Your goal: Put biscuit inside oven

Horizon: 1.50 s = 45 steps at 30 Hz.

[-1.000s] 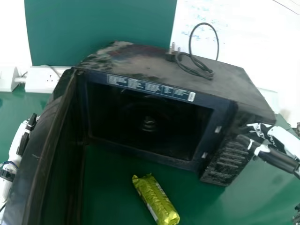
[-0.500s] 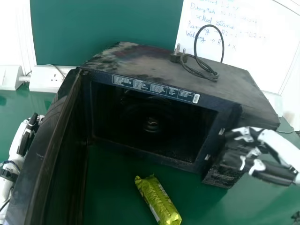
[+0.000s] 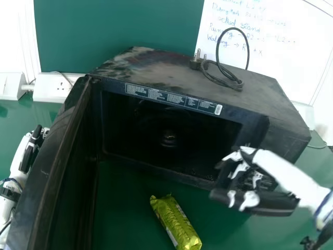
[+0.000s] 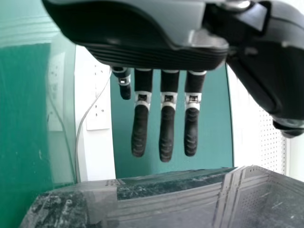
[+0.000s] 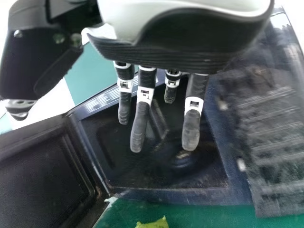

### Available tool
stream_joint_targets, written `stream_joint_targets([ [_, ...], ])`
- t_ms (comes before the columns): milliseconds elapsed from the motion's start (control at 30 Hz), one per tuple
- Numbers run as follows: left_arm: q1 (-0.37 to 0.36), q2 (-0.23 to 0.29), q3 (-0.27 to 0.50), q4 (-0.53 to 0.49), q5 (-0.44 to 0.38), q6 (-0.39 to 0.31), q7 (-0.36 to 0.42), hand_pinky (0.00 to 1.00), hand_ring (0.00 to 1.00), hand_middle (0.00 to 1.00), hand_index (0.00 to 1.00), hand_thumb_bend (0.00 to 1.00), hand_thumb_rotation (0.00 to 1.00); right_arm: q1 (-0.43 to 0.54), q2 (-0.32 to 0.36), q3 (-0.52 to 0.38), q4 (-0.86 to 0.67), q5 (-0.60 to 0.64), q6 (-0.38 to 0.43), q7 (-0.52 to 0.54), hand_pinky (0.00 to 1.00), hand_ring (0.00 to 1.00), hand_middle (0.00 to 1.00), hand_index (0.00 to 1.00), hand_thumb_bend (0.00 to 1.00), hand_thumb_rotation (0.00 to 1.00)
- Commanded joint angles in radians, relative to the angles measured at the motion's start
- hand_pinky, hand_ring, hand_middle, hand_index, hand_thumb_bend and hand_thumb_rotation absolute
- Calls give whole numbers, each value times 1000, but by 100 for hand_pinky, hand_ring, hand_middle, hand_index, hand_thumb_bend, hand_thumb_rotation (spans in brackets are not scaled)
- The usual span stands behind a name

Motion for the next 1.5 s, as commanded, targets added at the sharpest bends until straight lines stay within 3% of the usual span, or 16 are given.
stream_joint_targets([
  [0, 7, -2, 1, -8, -1, 0, 1, 32, 38, 44, 48, 52, 7, 11, -33, 43, -23, -40, -15, -4, 31, 46, 54, 74, 100, 67],
  [100, 8, -3, 0, -14, 2, 7, 8, 32, 38, 44, 48, 52, 7, -67, -224, 92, 3, 32, 90, 95, 52, 68, 73, 80, 96, 65],
  [133, 9, -4, -1, -18, 1, 10, 8, 32, 38, 44, 48, 52, 7, -100, -264, 116, 16, 64, 107, 108, 57, 72, 76, 82, 94, 64],
  [200, 11, -5, -3, -27, 3, 15, 13, 32, 38, 44, 48, 52, 7, -150, -317, 168, 26, 99, 134, 106, 55, 70, 75, 81, 95, 63],
  [467, 19, -6, -7, -54, 8, 31, 23, 32, 38, 43, 48, 52, 7, -257, -385, 340, 35, 122, 177, 73, 54, 73, 78, 79, 100, 68],
  [700, 14, -18, -13, -47, 2, 18, 20, 32, 38, 44, 48, 52, 7, -319, -397, 477, 67, 103, 163, 68, 39, 59, 70, 79, 100, 67],
  [767, 12, -25, -16, -47, 4, 10, 20, 31, 38, 43, 48, 52, 7, -311, -394, 493, 69, 67, 135, 66, 51, 68, 74, 80, 100, 70],
  [867, 4, -28, -17, -33, 5, -15, 11, 31, 38, 43, 48, 52, 7, -237, -375, 472, 39, -33, 130, 51, 59, 73, 77, 81, 100, 72],
  [1000, 6, -25, -17, -27, 19, -32, 15, 31, 37, 44, 48, 52, 7, -98, -317, 456, -35, -207, 161, -4, 57, 73, 77, 81, 100, 70],
  [1067, 16, -25, -19, -48, 29, -26, 24, 30, 37, 44, 48, 52, 7, -61, -299, 482, -54, -266, 176, -31, 50, 68, 76, 84, 100, 70],
  [1133, 23, -30, -18, -69, 23, -17, 24, 30, 36, 43, 48, 52, 7, -51, -280, 511, -62, -295, 203, -47, 48, 68, 77, 86, 100, 68],
  [1300, 33, -31, -17, -99, 17, 1, 25, 29, 36, 43, 48, 51, 7, -47, -269, 583, -97, -375, 284, -76, 57, 77, 83, 88, 99, 66],
  [1467, 37, -34, -15, -113, 14, 35, 32, 30, 37, 43, 48, 52, 7, -65, -258, 665, -106, -431, 329, -88, 60, 77, 81, 87, 95, 64],
])
